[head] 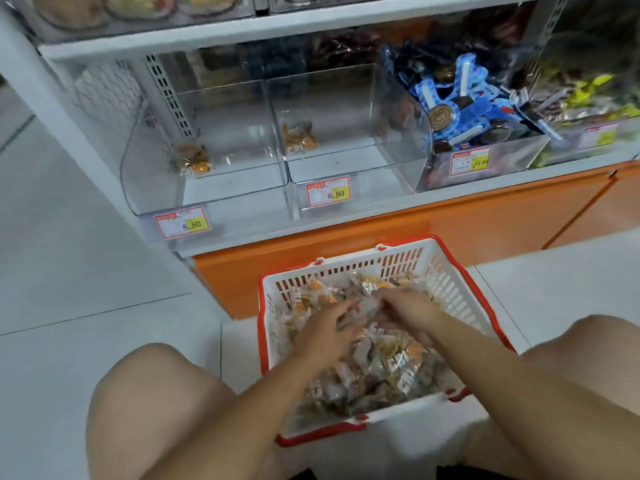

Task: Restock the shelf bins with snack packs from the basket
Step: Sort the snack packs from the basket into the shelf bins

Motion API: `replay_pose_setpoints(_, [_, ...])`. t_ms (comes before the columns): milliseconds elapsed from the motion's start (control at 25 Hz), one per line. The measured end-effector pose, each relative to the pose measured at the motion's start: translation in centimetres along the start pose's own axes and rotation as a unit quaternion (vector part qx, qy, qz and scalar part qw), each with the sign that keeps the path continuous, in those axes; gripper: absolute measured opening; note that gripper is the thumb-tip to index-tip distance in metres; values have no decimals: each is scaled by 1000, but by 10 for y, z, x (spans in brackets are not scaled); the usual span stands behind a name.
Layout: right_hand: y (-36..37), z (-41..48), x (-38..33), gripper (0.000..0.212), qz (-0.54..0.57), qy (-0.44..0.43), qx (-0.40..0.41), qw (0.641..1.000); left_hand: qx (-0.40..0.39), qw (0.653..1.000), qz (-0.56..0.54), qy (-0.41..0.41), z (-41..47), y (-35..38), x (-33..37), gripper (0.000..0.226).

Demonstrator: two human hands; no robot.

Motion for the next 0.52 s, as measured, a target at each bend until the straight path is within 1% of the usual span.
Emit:
replay_pose_setpoints(40, [-1, -10, -6, 17, 64, -10, -7, 998, -7, 995, -82, -47, -3, -7, 1, 48])
replay_pose_setpoints(80, [-2, -21, -12, 17, 122, -19, -20, 992, -29, 981, -166, -91, -5, -10, 2, 48])
replay_pose_setpoints(120, [-1, -32, -20, 18, 164, -25, -42, 985, -55, 960, -250, -116, -8, -11, 2, 57])
replay_pose_setpoints(160, [1, -45, -30, 21, 180, -35, -73, 980, -73, 938, -316, -125, -10, -15, 4, 68])
replay_pose_setpoints(200, [3, -55, -40, 24, 176, -47, -106, 978, -82, 920, -362, -124, -13, -21, 9, 71])
replay_pose_setpoints(240, [5, -63, -48, 24, 160, -60, -132, 977, -92, 907, -396, -107, -14, -27, 15, 63])
replay_pose_setpoints(320, [6, -75, -64, 27, 113, -96, -146, 978, -90, 900, -418, -83, -18, -38, 25, 39])
replay_pose_setpoints(360, [5, -77, -70, 28, 94, -111, -143, 979, -84, 901, -419, -78, -21, -45, 31, 32])
replay_pose_setpoints(400, [5, -79, -75, 28, 80, -120, -140, 980, -72, 904, -415, -74, -19, -49, 31, 33])
replay_pose_setpoints(440, [5, -80, -79, 25, 63, -130, -137, 980, -65, 910, -403, -66, -18, -55, 35, 39])
replay_pose_setpoints(520, [3, -77, -87, 15, 36, -150, -116, 981, -55, 920, -384, -60, -12, -64, 42, 47])
Point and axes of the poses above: each hand's wrist, its own z-axis towards the middle knuckle, its own y-axis out of the palm, x = y × z, the point moved 6 cm from there along z, towards the middle knuckle, and after that the axes turned 5 degrees about z, right-handed, at the moved point
